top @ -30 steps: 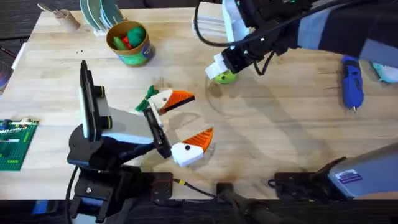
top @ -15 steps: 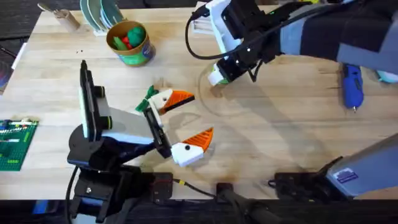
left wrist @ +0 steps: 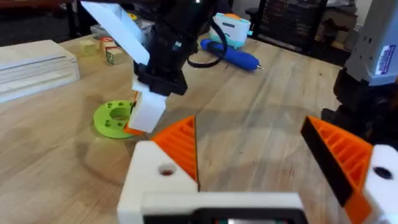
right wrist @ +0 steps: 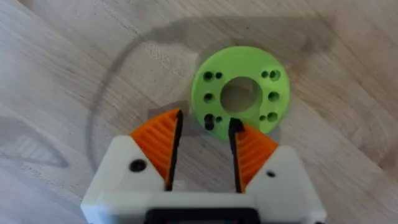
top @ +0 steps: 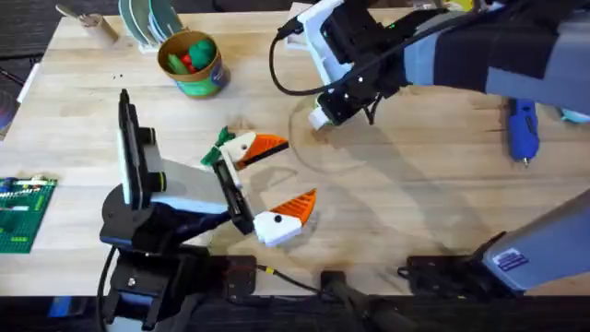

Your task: Pick up the gripper from the table and insert it into the empty holder that is missing its gripper. Then pick up a screw, insert it into the mounting hole, and use the screwdriver to tighten it. Finally, clean up the table by picking up the vegetable and placing it into the bucket.

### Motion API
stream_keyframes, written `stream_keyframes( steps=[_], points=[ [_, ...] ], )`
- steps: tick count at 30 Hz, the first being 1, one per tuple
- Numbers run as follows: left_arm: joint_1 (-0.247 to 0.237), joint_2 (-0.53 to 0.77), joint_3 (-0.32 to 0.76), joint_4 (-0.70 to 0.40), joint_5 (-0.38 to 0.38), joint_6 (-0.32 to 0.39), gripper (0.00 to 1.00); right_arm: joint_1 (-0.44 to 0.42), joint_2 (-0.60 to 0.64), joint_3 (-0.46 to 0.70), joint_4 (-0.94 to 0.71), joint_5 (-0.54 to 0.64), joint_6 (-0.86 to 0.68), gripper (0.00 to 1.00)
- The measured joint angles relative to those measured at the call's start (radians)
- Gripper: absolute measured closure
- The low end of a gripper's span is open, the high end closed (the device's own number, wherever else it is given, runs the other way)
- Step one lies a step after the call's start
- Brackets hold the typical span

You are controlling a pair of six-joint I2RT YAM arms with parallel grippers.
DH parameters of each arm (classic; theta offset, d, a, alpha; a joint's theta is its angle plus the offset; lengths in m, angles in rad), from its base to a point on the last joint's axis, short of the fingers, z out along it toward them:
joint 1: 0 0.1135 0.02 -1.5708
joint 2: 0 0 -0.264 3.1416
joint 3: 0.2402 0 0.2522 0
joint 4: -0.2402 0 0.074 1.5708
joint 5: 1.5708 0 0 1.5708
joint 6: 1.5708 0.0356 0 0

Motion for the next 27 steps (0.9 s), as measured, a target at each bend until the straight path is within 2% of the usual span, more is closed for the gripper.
stream_keyframes(
  steps=[7,27],
  points=[
    [0.0,0.0,0.0,0.0,0.0,0.0,0.008,0.018,0.009,0.002,0.022,0.017,0.0,0.593],
    [0.0,0.0,0.0,0.0,0.0,0.0,0.008,0.024,0.009,0.002,0.071,0.058,0.0,0.59]
  ],
)
